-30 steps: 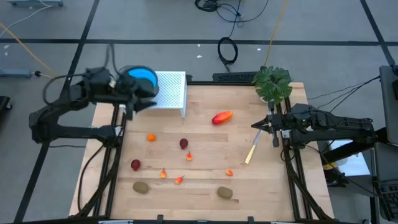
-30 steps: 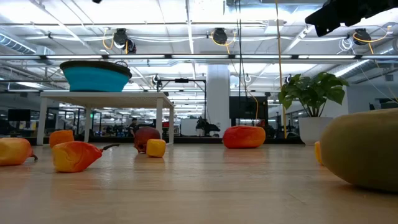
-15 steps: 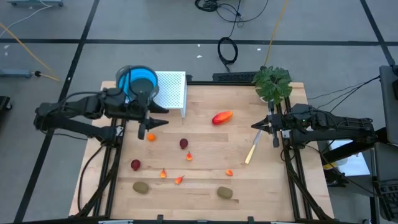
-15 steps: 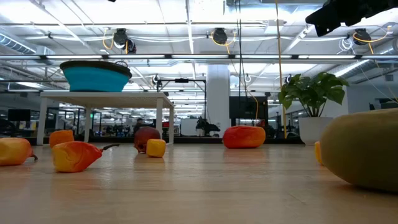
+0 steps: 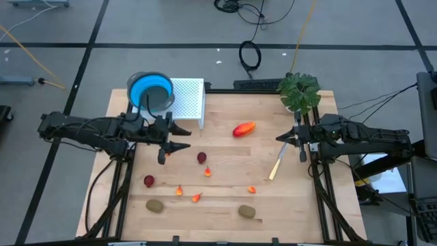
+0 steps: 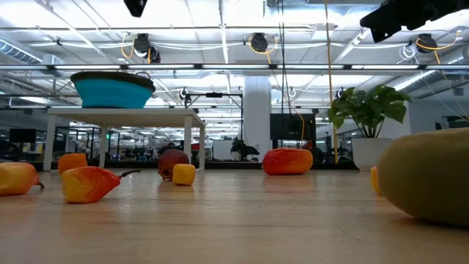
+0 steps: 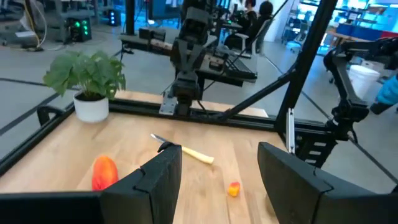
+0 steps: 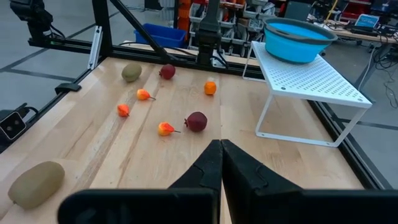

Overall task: Pick & Place Fruit
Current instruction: Put the mango into the blue strainer bowl on the shelf

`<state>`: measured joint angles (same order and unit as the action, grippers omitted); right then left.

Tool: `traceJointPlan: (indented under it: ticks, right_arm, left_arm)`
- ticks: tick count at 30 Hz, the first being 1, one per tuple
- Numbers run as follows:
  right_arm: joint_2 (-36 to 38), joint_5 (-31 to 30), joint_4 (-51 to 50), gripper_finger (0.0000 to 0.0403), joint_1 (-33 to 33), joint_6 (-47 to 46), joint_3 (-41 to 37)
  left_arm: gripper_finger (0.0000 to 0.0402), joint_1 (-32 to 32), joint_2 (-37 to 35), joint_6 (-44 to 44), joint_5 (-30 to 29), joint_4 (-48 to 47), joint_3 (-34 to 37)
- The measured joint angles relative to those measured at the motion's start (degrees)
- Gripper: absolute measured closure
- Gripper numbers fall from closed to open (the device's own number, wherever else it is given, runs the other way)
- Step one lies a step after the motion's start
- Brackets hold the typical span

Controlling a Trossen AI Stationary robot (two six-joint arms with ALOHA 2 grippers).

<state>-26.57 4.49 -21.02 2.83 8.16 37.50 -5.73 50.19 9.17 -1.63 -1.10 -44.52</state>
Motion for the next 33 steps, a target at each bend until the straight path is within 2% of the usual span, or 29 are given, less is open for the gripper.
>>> traceJointPlan:
  ticks: [13, 28, 33]
  right_arm:
    - [-6.88, 0.0, 5.37, 0.0403, 0.0, 0.56, 0.0]
    - [-17.88, -1.77, 16.84, 0.0403, 1.03, 1.53, 0.01]
    - [-21.05, -1.73, 16.72, 0.0403, 2.1, 0.43, 2.08]
  left_arm:
    - [0.0192, -3.85, -10.41, -3.08, -4.37, -0.13, 6.93]
    - [0.0192, -4.09, -25.81, -3.49, -4.41, -0.92, 18.33]
    - [0.0192, -4.07, -30.13, -3.49, -4.37, -0.86, 21.64]
